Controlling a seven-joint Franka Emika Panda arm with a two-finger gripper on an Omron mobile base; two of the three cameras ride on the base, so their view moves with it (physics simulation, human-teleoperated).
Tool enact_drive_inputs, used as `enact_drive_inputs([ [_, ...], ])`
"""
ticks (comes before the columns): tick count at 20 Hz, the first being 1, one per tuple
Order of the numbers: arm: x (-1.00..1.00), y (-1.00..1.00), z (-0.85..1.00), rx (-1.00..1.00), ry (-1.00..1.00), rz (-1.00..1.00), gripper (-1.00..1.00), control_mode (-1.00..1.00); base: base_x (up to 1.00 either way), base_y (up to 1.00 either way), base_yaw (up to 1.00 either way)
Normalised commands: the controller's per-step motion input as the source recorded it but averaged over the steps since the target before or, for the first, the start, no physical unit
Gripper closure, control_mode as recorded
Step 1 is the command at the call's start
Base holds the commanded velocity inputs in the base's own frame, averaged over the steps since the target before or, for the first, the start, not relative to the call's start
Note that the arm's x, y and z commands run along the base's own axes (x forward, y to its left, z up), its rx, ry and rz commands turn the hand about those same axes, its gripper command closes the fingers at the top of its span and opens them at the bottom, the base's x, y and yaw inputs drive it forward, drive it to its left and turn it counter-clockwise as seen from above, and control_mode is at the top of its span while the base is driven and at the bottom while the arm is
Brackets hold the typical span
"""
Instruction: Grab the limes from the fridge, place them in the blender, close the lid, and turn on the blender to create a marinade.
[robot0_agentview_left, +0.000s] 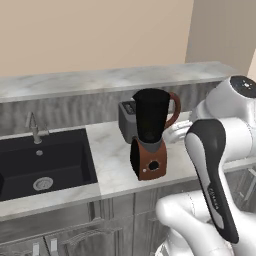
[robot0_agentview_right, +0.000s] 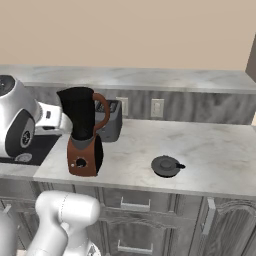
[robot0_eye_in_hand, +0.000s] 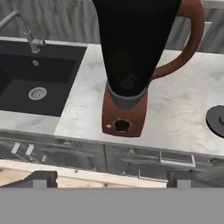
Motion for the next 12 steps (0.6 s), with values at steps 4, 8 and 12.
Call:
enact_drive_inputs([
  [4,0.01,0.00,-0.04,0.00,0.06,0.00,-1.00,-1.00,0.00,0.00,0.00],
  [8,-0.10,-0.08,0.00,0.03,0.02,-0.06,-1.00,-1.00,0.00,0.00,0.00],
  [12,-0.31,-0.17,0.00,0.06,0.00,-0.18,-1.00,1.00,-0.15,-0.07,-0.09],
])
